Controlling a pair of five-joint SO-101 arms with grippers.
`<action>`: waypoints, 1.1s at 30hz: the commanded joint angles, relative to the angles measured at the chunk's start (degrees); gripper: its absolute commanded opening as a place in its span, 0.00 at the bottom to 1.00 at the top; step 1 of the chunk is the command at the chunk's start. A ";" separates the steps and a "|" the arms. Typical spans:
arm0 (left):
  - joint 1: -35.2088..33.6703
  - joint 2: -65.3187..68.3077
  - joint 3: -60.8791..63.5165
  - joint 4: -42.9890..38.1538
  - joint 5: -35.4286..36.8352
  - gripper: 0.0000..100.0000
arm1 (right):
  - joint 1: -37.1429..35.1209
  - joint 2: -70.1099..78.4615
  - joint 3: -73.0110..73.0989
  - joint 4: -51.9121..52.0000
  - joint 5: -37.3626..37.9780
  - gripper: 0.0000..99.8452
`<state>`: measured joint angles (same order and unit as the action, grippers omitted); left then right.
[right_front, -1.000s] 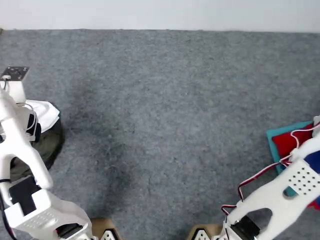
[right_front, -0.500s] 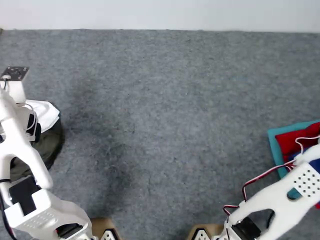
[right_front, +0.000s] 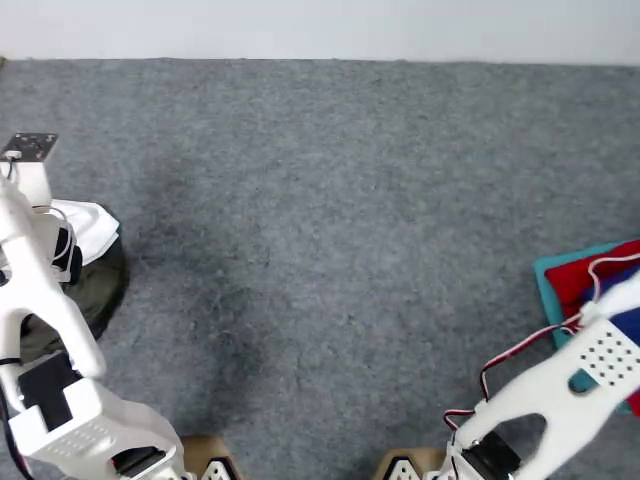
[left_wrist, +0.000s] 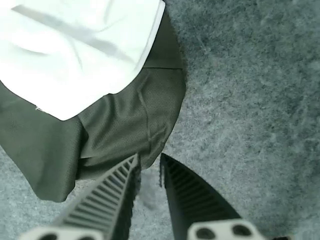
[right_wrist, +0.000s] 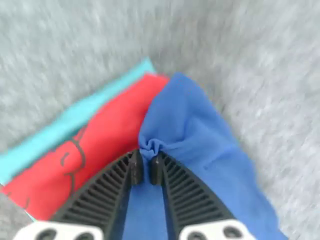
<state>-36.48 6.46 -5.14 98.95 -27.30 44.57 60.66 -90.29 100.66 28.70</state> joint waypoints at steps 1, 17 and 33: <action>-0.18 -3.34 -0.22 1.76 -0.70 0.06 | -3.38 -3.03 -4.31 2.24 -0.62 0.01; -0.26 -3.34 3.82 1.76 -0.70 0.06 | -12.53 2.86 0.09 2.33 -0.26 0.08; 0.18 -9.93 4.09 1.67 -0.53 0.06 | -6.90 -11.65 0.97 2.59 1.41 0.20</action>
<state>-36.48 -0.31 -0.84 98.95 -27.30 37.98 57.05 -89.32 100.66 30.90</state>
